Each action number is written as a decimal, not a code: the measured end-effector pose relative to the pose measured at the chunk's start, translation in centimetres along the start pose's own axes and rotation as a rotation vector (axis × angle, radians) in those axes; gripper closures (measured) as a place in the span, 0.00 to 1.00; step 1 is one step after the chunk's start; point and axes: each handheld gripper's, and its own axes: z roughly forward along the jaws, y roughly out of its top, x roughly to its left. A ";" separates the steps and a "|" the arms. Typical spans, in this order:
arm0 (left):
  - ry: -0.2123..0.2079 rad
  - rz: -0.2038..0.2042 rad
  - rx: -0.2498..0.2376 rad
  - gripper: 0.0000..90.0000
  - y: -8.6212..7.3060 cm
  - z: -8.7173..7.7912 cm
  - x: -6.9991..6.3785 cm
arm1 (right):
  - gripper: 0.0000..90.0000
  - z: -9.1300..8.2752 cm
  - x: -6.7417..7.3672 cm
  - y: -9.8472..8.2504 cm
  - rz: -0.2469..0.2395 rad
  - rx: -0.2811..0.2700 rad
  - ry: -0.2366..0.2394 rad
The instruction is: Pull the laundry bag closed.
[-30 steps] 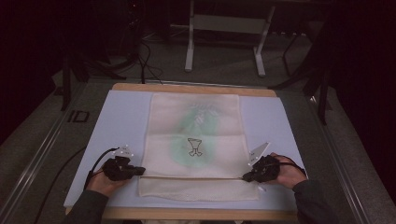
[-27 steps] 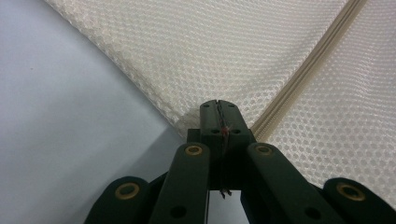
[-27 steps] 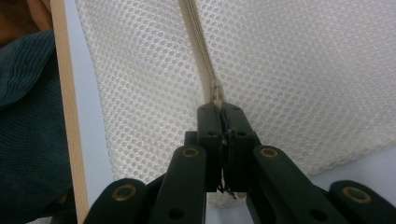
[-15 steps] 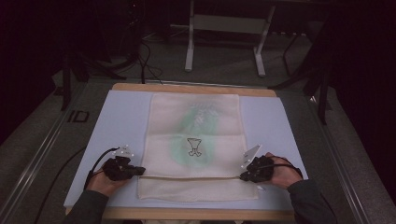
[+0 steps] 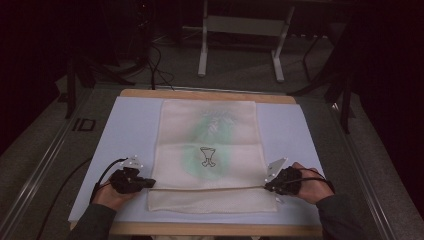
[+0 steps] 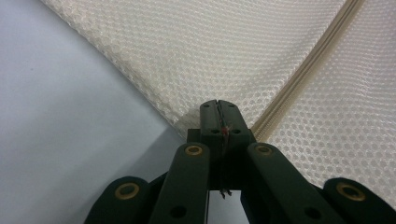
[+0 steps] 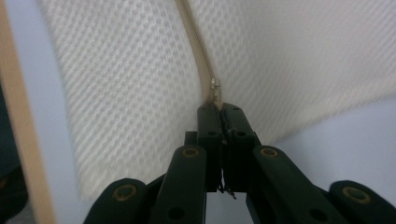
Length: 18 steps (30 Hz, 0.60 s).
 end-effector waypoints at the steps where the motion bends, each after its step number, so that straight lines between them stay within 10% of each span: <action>1: 0.000 0.001 0.001 1.00 0.0 0.0 0.0 | 0.97 0.0 0.0 -0.3 0.005 -0.009 -0.013; 11: -0.012 -0.020 -0.011 1.00 -0.1 0.0 0.2 | 0.94 0.7 0.0 -1.6 0.070 -0.026 0.009; 18: -0.023 -0.020 -0.059 0.93 -0.2 -0.6 0.2 | 0.77 0.2 0.0 -2.6 0.148 -0.175 -0.016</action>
